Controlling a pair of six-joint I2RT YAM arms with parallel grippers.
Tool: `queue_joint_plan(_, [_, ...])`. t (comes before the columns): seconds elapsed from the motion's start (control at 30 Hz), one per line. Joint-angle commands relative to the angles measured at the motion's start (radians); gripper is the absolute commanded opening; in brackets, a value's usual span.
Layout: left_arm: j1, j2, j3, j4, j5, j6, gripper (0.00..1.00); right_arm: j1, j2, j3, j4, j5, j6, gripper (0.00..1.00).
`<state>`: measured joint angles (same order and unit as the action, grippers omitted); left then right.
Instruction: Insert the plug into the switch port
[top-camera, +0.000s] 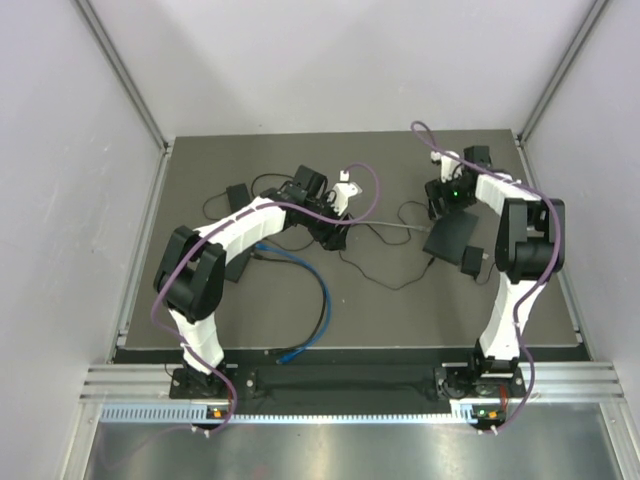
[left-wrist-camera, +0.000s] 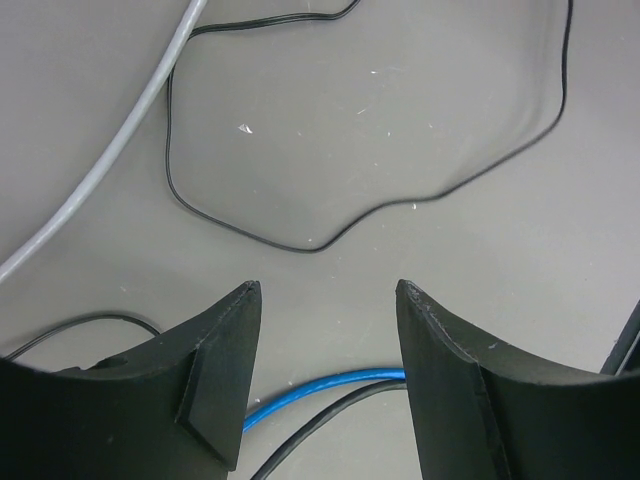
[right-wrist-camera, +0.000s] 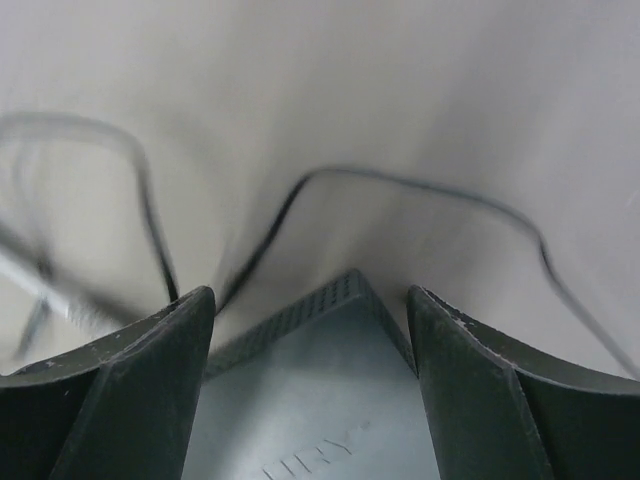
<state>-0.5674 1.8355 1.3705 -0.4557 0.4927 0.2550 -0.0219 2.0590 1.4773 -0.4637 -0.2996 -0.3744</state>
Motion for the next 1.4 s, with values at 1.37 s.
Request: queue_joint_plan(1.37, [0.057,-0.223,-0.244,0.150,0.072,-0.019,0.62,0.052,-0.444,-0.310,-0.098,0.123,0.184,0.94])
